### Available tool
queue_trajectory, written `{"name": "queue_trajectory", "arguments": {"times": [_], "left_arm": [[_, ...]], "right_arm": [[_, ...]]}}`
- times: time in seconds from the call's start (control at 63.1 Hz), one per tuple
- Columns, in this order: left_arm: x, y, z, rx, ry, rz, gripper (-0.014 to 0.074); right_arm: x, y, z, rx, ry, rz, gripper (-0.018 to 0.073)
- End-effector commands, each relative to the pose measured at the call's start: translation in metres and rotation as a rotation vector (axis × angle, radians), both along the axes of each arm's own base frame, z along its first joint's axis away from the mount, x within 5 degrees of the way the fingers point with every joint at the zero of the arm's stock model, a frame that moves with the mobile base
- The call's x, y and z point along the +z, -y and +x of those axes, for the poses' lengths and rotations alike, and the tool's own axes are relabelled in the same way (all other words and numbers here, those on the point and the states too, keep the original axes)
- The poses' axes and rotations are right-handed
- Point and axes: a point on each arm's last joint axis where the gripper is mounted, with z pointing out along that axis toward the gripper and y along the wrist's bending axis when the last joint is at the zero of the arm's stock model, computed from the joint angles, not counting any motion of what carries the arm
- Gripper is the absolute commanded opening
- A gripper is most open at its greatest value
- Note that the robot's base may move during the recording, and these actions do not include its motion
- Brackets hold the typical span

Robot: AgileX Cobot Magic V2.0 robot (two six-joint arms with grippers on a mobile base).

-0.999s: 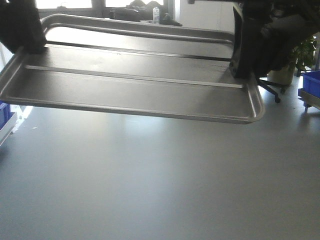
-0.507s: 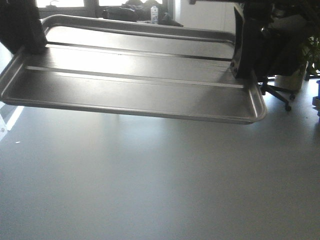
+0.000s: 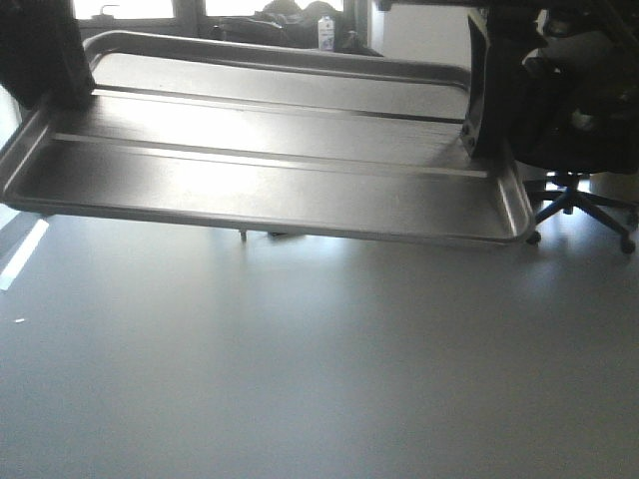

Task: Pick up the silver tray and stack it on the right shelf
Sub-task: 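Hold the tray while the base drives to the shelf with the grey tray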

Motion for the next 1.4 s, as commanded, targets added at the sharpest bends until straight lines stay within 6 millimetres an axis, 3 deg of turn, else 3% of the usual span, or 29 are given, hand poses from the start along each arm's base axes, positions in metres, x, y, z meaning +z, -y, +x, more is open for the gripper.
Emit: {"name": "queue_trajectory", "arguments": {"times": [0.0, 1.379], "left_arm": [[0.0234, -0.0025, -0.0026, -0.007, 0.095, -0.063, -0.0092], [0.0225, -0.0009, -0.0033, -0.006, 0.079, -0.077, -0.0092]], "right_arm": [[0.0186, 0.0039, -0.0014, 0.031, 0.079, 0.002, 0.0057], [0.0186, 0.004, -0.0015, 0.03, 0.078, 0.001, 0.0057]]}}
